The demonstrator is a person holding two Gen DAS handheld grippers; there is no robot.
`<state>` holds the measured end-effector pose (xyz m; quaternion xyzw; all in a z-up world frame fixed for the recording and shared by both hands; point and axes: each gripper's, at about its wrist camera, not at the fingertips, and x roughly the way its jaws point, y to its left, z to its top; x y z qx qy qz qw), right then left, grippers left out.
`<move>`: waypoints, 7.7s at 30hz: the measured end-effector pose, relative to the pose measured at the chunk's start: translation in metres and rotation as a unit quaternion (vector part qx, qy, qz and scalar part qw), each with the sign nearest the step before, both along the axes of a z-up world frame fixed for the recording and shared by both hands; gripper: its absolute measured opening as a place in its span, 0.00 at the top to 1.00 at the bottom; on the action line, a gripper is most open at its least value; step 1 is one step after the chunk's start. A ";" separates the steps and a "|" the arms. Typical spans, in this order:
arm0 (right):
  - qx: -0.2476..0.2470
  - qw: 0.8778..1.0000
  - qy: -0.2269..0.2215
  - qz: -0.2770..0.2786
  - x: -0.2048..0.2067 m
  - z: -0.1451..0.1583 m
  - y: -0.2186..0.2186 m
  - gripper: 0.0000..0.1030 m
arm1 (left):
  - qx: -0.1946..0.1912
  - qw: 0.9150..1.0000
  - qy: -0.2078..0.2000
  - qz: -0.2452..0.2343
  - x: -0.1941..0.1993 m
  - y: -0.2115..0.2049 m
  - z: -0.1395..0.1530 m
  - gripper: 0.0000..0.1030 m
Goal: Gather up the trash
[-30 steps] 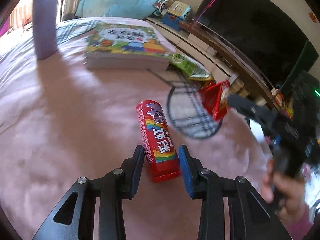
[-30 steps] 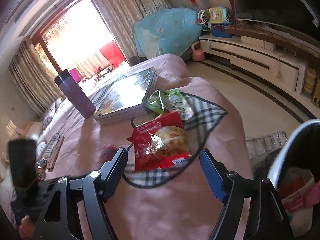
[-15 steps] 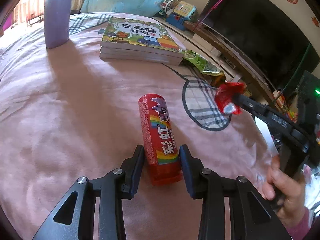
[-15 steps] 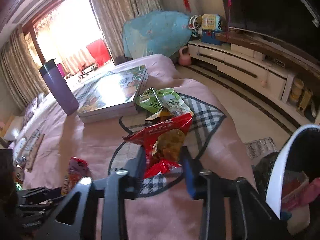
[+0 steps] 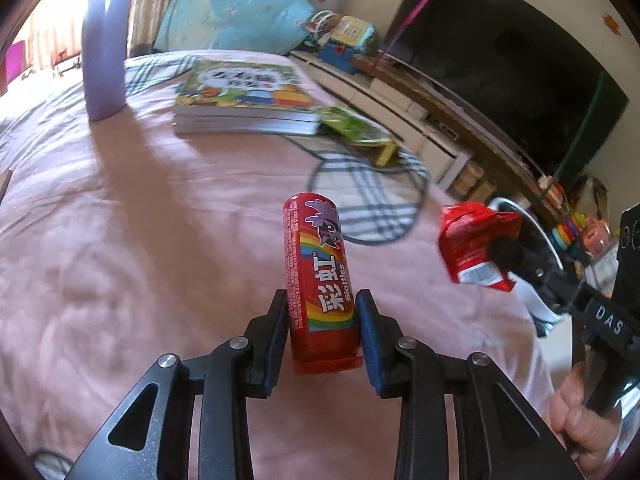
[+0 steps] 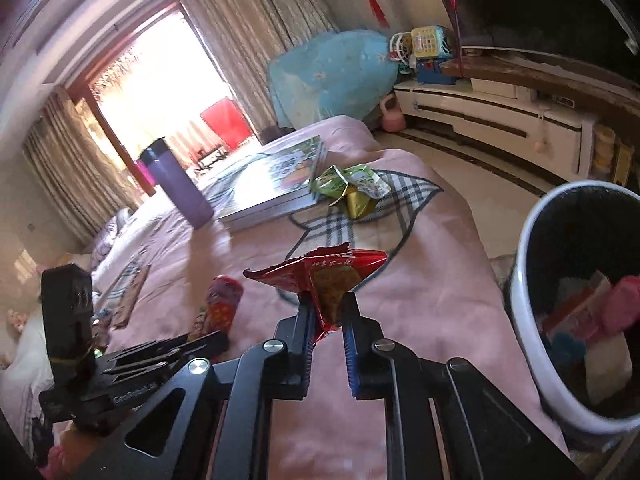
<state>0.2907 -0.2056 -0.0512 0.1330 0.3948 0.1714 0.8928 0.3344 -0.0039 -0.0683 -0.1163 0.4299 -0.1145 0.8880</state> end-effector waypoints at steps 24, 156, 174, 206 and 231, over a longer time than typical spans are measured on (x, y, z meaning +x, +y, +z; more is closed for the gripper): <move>0.059 0.998 -0.014 -0.030 -0.090 0.010 -0.077 0.87 | 0.039 0.996 -0.021 -0.076 -0.078 -0.099 0.040 0.69; -0.046 0.962 -0.181 -0.202 -0.191 0.083 -0.114 0.00 | 0.027 0.973 -0.228 -0.031 -0.197 -0.080 0.067 0.03; -0.149 0.941 -0.220 -0.210 -0.208 0.050 -0.078 0.00 | 0.081 0.960 -0.268 0.025 -0.250 -0.084 0.042 0.01; -0.151 0.940 -0.218 -0.216 -0.214 0.048 -0.077 0.00 | 0.100 0.956 -0.273 0.043 -0.246 -0.071 0.034 0.01; -0.137 0.942 -0.223 -0.209 -0.216 0.049 -0.076 0.00 | 0.103 0.953 -0.281 0.042 -0.241 -0.067 0.030 0.01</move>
